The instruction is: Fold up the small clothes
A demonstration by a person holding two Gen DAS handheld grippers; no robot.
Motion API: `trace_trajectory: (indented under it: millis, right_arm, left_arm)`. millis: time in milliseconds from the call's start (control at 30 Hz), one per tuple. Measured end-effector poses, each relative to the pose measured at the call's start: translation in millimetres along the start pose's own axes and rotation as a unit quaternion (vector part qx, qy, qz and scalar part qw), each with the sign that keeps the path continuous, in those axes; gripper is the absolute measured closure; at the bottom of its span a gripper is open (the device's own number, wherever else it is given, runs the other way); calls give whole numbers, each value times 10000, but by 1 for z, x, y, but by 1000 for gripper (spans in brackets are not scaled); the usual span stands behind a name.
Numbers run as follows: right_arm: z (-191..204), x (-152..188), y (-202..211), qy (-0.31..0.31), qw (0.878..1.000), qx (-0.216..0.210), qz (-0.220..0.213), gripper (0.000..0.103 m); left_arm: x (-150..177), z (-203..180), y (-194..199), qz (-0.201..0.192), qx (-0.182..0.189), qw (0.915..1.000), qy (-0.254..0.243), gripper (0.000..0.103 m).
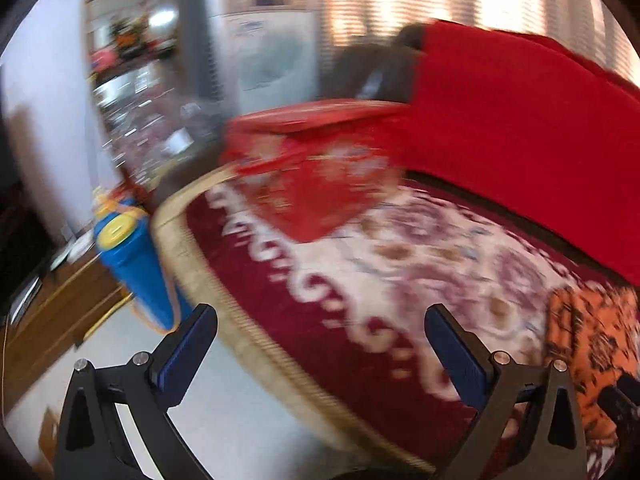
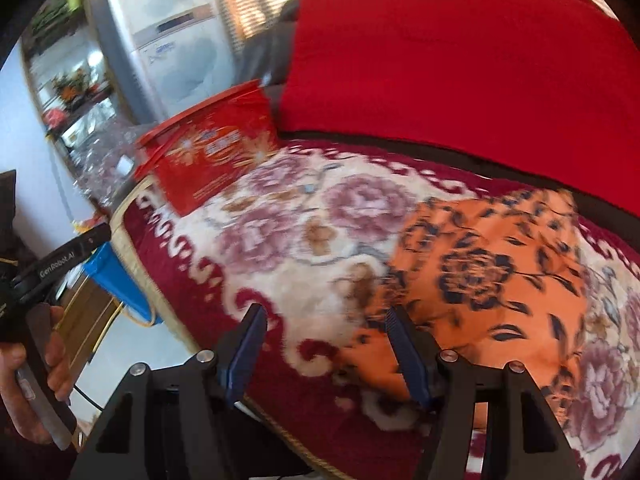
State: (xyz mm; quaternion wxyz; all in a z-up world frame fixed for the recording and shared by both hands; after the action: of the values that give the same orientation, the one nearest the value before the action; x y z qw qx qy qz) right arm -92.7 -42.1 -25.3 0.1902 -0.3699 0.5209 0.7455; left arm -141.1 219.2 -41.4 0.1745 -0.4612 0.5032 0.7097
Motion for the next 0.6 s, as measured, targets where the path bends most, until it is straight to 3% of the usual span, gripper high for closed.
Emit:
trace_trajectory:
  millis: [267, 433, 600]
  right_arm:
    - [-97, -6, 14, -611, 9955, 678, -270, 37]
    - [-144, -5, 11, -832, 9914, 968, -299, 37]
    - [-174, 2, -4, -1034, 9889, 1041, -240, 37]
  left_arm:
    - [1, -148, -3, -20, 1100, 9901, -873, 0]
    - [14, -206, -10, 109, 1413, 9835, -1129, 0]
    - [27, -238, -24, 256, 1490, 9802, -1278, 0]
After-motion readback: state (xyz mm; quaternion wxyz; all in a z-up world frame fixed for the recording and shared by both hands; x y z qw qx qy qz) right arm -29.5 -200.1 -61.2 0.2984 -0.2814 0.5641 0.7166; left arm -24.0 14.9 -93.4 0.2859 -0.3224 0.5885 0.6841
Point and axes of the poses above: each gripper's, at about its wrist camera, not at the fingertips, and y roughly against the way its jaws point, z to its left, x to its underside, the point moved 5 cm from there along -y, roughly the way its jaws point, and after that the axes turned 9 degrees about -z, right-handed, at the moved point
